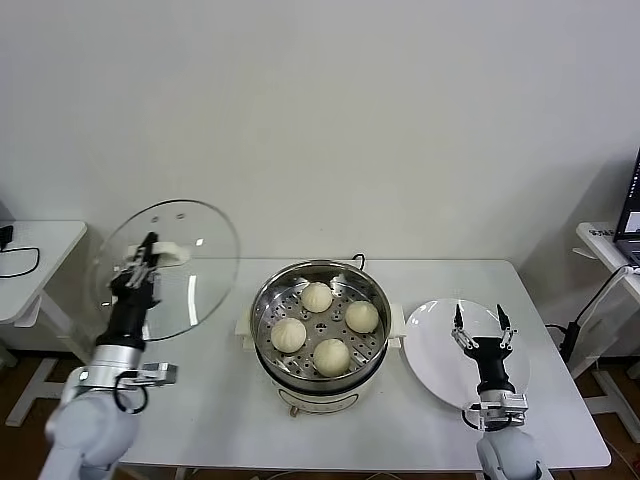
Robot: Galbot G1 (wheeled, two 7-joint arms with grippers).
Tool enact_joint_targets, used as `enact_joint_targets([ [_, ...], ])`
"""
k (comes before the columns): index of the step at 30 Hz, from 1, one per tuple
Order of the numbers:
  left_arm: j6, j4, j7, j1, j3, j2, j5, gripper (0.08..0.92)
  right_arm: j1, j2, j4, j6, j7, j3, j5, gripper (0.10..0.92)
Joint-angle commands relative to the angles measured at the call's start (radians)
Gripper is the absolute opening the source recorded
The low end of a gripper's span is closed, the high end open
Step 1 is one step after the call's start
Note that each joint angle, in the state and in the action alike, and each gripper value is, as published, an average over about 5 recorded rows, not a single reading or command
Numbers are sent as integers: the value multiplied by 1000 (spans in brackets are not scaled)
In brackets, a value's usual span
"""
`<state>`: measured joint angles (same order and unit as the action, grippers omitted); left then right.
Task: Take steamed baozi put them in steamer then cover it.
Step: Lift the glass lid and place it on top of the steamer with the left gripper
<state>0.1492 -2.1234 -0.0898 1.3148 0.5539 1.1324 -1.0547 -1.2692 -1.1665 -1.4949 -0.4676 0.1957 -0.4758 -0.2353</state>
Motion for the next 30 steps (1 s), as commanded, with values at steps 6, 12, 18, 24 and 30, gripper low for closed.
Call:
enact_joint_targets([
  [6, 326, -87, 294, -186, -604, 77, -227, 186, 4, -23, 28, -4, -4, -15, 7, 823],
  [12, 354, 3, 330, -235, -682, 102, -304, 186, 13, -29, 40, -4, -5, -14, 12, 823],
  [18, 371, 78, 347, -261, -722, 131, -353, 186, 16, -34, 49, -5, -5, -18, 15, 823],
  [24, 364, 139, 349, -268, -734, 160, -394, 186, 16, -33, 53, -5, -5, -22, 16, 823],
  [30, 347, 169, 334, -271, -733, 161, -401, 186, 17, -33, 55, -6, -5, -24, 16, 823],
])
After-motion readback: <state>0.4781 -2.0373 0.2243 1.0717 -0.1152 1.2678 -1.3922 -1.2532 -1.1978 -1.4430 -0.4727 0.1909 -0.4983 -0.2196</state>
